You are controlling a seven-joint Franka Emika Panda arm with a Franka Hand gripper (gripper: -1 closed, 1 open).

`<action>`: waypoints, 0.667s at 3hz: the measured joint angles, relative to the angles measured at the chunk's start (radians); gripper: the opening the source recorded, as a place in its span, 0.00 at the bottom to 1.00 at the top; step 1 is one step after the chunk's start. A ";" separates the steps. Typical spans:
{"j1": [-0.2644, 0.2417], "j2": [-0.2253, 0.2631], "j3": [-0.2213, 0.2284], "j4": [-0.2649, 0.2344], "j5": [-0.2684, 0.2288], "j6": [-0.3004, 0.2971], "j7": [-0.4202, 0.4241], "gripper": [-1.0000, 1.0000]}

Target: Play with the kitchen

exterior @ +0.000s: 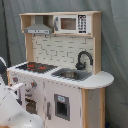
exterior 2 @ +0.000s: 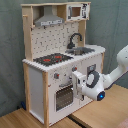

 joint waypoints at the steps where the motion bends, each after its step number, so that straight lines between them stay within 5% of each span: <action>1: 0.042 0.000 0.012 -0.011 0.050 -0.064 0.057 0.00; 2: 0.079 0.000 0.030 -0.011 0.133 -0.123 0.056 0.00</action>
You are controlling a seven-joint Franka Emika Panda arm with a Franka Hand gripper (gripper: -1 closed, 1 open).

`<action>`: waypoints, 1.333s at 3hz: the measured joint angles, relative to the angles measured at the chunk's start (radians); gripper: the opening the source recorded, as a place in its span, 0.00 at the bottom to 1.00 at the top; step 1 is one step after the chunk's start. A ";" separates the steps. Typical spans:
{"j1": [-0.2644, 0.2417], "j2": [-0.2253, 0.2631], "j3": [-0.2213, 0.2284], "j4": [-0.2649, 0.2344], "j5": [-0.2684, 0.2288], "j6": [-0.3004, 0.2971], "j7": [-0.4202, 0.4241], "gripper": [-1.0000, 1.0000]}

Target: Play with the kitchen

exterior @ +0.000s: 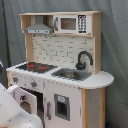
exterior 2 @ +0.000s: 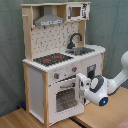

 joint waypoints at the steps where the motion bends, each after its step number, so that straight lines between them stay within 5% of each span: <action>1: 0.020 0.000 0.020 0.014 0.087 -0.046 -0.020 0.00; 4: 0.020 -0.001 0.112 0.102 0.316 -0.181 -0.111 0.00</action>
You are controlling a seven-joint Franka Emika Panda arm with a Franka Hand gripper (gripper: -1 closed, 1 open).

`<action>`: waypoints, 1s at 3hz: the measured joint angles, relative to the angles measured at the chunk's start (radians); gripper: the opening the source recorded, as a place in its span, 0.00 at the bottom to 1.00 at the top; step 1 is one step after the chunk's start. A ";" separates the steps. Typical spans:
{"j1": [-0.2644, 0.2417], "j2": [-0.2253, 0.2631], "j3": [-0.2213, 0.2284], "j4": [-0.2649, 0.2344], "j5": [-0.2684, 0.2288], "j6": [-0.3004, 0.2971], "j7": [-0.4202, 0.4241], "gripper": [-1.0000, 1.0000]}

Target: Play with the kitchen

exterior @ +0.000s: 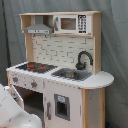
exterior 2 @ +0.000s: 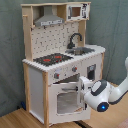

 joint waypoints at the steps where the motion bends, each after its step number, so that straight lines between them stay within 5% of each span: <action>1: -0.001 -0.005 0.045 0.043 0.061 -0.055 -0.014 0.00; 3: -0.003 -0.065 0.099 0.154 0.173 -0.142 -0.069 0.00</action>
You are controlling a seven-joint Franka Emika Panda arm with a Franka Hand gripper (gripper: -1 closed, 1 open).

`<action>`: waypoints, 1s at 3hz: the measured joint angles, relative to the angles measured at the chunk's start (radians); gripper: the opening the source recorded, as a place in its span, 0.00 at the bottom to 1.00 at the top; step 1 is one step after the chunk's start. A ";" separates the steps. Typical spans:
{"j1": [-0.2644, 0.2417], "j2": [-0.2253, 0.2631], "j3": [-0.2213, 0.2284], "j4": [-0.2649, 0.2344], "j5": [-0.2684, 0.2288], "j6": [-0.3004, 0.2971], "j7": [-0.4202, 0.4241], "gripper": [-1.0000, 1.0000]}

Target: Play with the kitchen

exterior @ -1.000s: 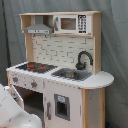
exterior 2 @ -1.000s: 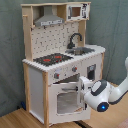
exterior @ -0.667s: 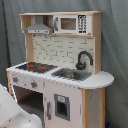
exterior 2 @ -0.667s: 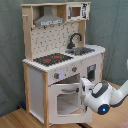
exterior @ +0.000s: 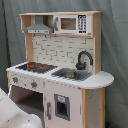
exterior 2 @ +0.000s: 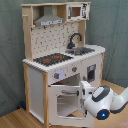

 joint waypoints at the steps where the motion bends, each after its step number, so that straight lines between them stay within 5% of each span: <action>1: -0.003 -0.037 0.014 0.056 0.054 -0.041 -0.029 0.00; 2: -0.003 -0.049 0.014 0.072 0.080 -0.062 -0.041 0.00; 3: -0.003 -0.049 0.015 0.072 0.084 -0.066 -0.041 1.00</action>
